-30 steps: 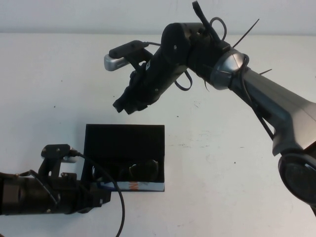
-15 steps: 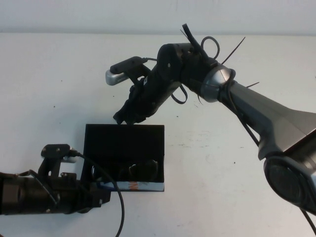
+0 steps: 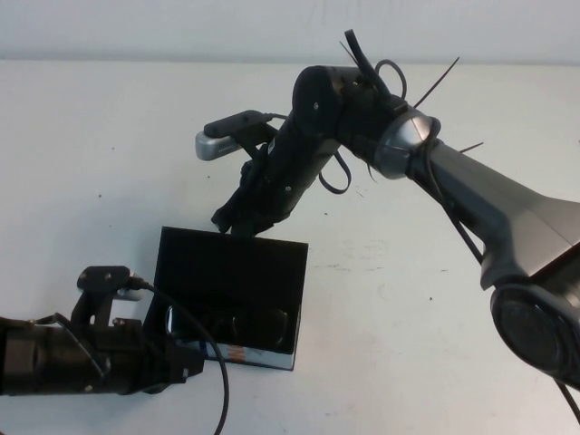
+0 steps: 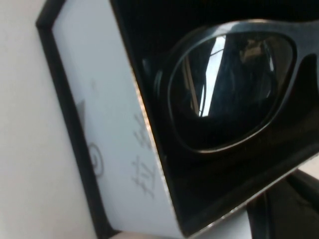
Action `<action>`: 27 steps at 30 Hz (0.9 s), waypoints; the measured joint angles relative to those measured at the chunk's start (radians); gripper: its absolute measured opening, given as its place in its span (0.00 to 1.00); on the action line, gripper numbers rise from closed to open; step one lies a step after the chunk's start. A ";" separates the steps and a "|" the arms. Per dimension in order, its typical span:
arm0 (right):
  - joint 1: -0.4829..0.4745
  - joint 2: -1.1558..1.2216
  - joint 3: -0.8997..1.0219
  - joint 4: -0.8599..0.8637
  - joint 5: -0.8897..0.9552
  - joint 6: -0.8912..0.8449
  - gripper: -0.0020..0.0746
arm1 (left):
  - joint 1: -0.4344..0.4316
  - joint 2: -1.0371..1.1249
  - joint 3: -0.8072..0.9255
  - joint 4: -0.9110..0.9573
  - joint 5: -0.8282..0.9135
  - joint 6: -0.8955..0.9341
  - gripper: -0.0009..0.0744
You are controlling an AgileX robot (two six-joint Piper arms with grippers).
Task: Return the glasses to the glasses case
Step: Close the glasses case
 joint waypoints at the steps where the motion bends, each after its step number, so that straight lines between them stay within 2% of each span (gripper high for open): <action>1: -0.002 0.000 -0.004 0.000 0.008 0.000 0.01 | 0.000 0.000 0.000 0.000 0.000 0.000 0.01; 17: 0.049 -0.036 -0.075 0.001 0.057 0.060 0.01 | 0.000 0.000 0.000 -0.003 -0.002 0.000 0.01; 27: 0.106 -0.114 0.070 -0.013 0.058 0.103 0.01 | 0.000 0.000 0.000 -0.005 -0.006 0.000 0.01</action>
